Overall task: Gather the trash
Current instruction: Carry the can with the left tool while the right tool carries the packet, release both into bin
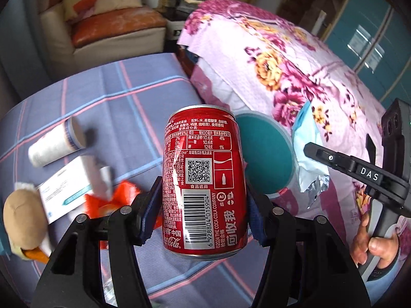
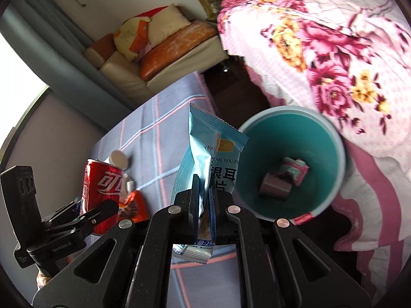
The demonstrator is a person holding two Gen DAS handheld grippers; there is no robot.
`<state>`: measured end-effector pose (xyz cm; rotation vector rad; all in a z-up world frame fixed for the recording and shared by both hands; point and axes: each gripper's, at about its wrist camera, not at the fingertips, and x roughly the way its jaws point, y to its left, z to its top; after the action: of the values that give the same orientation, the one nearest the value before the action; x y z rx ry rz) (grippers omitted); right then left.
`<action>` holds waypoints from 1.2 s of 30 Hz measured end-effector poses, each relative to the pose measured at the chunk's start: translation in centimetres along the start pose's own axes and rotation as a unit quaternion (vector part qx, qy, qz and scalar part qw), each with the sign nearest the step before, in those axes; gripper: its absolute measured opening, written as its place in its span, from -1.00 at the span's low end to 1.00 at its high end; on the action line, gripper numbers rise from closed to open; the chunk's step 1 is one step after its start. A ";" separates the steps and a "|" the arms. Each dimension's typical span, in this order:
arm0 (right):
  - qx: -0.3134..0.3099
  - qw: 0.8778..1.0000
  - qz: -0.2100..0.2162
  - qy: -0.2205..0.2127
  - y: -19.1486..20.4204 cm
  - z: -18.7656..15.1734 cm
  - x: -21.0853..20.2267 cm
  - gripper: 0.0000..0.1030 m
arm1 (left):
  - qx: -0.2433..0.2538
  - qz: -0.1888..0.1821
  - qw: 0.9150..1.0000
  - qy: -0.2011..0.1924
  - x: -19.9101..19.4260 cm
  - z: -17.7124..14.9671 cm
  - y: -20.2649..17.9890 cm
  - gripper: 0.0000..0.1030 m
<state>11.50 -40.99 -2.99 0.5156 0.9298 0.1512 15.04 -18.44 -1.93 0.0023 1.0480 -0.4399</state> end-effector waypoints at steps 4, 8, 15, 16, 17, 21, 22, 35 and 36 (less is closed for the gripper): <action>0.022 1.000 -0.011 -0.008 -2.8 0.2 -0.5 -0.88 | 0.027 -0.003 0.999 0.016 2.5 1.2 -2.9 0.16; 0.039 0.999 -0.017 -0.012 -5.4 0.3 -0.8 -0.88 | 0.042 -0.008 0.998 0.037 4.8 1.9 -4.9 0.16; 0.062 0.998 -0.029 -0.014 -9.0 0.2 -0.6 -0.88 | 0.067 -0.007 0.995 0.069 8.4 2.6 -7.6 0.16; 0.065 0.997 -0.029 -0.013 -9.4 0.2 -0.5 -0.88 | 0.071 -0.007 0.995 0.074 8.9 2.6 -7.9 0.16; 0.068 0.997 -0.030 -0.012 -9.9 0.2 -0.4 -0.88 | 0.074 -0.007 0.994 0.079 9.5 2.5 -8.2 0.16; 0.082 0.996 -0.031 -0.007 -11.5 0.2 -0.2 -0.87 | 0.078 -0.009 0.992 0.100 11.7 2.5 -9.2 0.16; 0.084 0.996 -0.032 -0.007 -11.7 0.3 -0.1 -0.88 | 0.079 -0.008 0.991 0.104 12.1 2.5 -9.4 0.16; 0.108 0.993 -0.039 -0.005 -14.5 0.1 0.0 -0.87 | 0.106 -0.008 0.985 0.138 16.0 2.9 -12.0 0.17; 0.108 0.993 -0.040 -0.005 -14.6 0.1 -0.1 -0.87 | 0.107 -0.008 0.984 0.141 16.2 2.8 -12.1 0.17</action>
<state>10.16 -53.72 -9.97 0.6775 0.9600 -0.0248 19.92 -35.77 -11.64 0.2544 1.2755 -0.5764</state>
